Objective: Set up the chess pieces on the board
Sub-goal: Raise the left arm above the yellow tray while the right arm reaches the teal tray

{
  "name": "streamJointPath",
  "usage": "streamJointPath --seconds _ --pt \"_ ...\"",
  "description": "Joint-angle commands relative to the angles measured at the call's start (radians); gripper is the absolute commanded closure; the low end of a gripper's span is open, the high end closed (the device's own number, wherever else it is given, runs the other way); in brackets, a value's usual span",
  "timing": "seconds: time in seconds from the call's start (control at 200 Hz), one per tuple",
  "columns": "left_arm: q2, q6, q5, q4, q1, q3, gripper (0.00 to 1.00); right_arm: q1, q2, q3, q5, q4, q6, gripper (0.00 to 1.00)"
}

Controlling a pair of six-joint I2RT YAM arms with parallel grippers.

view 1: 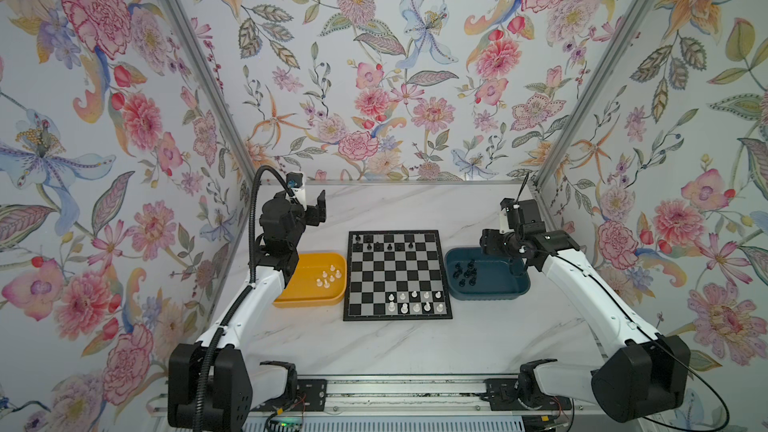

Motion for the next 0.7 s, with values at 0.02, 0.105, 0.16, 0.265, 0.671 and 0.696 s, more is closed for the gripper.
streamJointPath --seconds 0.02,0.105,0.16,0.265,0.671,0.696 --pt "0.037 -0.001 0.016 -0.012 -0.017 0.046 0.16 0.003 0.052 0.040 -0.008 -0.073 0.041 0.31" --pt "0.078 0.000 0.016 0.008 -0.024 0.070 0.16 0.003 0.092 0.042 -0.022 -0.072 0.057 0.32" --pt "0.104 -0.002 0.011 0.021 -0.030 0.086 0.16 0.002 0.119 0.044 -0.034 -0.074 0.057 0.34" --pt "0.145 -0.007 0.004 0.039 -0.037 0.105 0.16 -0.002 0.157 0.041 -0.035 -0.076 0.067 0.37" --pt "0.197 0.019 -0.002 0.059 -0.053 0.134 0.16 -0.030 0.246 0.005 -0.070 -0.063 0.105 0.56" --pt "0.197 0.021 -0.003 0.058 -0.053 0.134 0.16 -0.030 0.251 0.002 -0.075 -0.061 0.107 0.56"
